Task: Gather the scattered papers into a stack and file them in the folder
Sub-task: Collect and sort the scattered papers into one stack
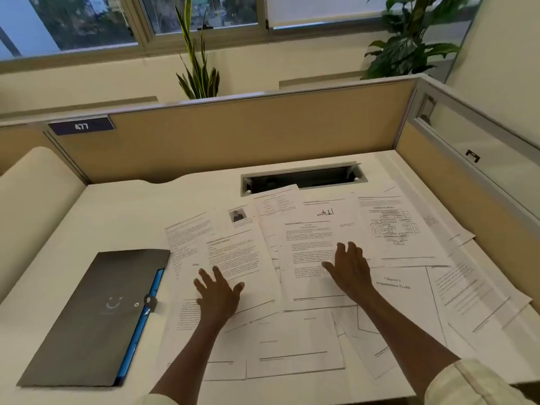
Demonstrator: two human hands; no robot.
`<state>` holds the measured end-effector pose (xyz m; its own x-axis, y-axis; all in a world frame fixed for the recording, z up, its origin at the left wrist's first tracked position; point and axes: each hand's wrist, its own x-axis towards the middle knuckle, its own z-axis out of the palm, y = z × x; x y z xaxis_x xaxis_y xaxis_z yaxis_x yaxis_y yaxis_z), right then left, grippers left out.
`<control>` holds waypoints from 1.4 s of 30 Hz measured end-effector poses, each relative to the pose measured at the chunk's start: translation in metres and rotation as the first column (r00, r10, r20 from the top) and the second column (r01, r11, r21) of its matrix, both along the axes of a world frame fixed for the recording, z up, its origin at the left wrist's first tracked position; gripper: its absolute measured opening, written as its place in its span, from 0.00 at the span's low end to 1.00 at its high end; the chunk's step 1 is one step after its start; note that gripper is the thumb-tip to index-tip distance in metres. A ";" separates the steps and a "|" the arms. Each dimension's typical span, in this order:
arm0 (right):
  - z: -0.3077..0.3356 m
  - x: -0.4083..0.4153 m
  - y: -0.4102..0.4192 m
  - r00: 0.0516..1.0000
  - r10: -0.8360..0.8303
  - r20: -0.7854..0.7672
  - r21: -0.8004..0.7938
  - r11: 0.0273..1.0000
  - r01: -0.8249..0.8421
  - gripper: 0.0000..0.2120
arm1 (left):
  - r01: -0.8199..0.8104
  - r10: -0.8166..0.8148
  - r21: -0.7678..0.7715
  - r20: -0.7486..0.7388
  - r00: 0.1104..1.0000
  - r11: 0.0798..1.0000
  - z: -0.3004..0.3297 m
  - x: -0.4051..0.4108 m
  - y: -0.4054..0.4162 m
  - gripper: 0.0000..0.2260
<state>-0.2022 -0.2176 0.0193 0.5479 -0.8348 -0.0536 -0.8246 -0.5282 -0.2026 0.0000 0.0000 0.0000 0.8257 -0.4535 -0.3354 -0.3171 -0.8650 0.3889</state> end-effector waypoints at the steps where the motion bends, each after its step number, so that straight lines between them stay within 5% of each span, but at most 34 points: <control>1: -0.003 0.000 0.001 0.998 -0.044 -0.036 0.043 0.998 0.045 0.33 | -0.033 0.034 0.020 -0.020 0.999 0.999 -0.004 0.000 0.000 0.44; 6: -0.017 -0.001 0.005 0.970 -0.180 -0.164 0.233 0.948 0.216 0.49 | -0.127 0.135 0.105 -0.073 0.988 0.986 -0.017 -0.003 0.003 0.54; 10: -0.027 0.005 0.004 0.940 -0.217 -0.262 0.169 0.949 0.266 0.52 | -0.142 0.148 0.143 -0.028 0.989 0.979 -0.018 0.002 -0.001 0.59; 17: -0.034 0.016 -0.006 0.922 -0.323 -0.216 0.270 0.887 0.374 0.57 | -0.210 0.213 0.085 -0.033 0.976 0.974 -0.009 0.003 -0.007 0.62; 21: -0.037 0.007 -0.012 0.888 -0.459 0.038 0.397 0.822 0.408 0.32 | -0.309 0.305 -0.120 -0.055 0.951 0.943 -0.008 0.009 -0.003 0.40; 25: -0.040 -0.005 -0.024 0.848 -0.480 0.226 0.489 0.809 0.327 0.09 | -0.202 0.203 -0.242 -0.020 0.979 0.949 -0.005 0.017 0.004 0.16; 31: -0.035 -0.006 -0.023 0.807 -0.448 0.385 0.571 0.803 0.174 0.19 | -0.149 0.128 -0.319 -0.084 0.988 0.936 -0.009 0.017 0.001 0.14; 42: -0.015 -0.004 -0.006 0.741 -0.500 0.449 0.800 0.594 -0.083 0.15 | -0.256 -0.006 -0.567 -0.418 0.908 0.783 0.010 -0.031 -0.014 0.09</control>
